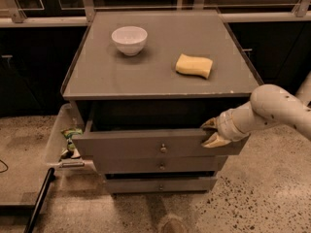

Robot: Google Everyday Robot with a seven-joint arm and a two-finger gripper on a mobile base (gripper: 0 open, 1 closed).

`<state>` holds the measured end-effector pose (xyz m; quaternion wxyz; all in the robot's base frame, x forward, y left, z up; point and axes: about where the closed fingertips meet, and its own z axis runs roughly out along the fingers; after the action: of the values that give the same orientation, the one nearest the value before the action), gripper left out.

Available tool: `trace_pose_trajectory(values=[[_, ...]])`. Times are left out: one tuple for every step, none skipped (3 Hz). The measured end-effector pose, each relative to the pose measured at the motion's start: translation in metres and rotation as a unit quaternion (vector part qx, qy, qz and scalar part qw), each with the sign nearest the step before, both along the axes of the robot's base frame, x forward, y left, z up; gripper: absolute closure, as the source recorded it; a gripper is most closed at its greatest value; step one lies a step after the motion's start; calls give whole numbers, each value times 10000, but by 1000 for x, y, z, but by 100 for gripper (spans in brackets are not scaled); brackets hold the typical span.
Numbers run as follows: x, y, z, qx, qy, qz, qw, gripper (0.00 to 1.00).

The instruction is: Open top drawer

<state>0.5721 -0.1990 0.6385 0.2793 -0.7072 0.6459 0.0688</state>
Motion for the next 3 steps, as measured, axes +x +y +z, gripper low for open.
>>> trace_pose_trajectory(values=[[0, 0, 0, 0, 1, 1, 10000, 81], [0, 0, 0, 0, 1, 1, 10000, 58], [0, 0, 0, 1, 2, 1, 10000, 34]])
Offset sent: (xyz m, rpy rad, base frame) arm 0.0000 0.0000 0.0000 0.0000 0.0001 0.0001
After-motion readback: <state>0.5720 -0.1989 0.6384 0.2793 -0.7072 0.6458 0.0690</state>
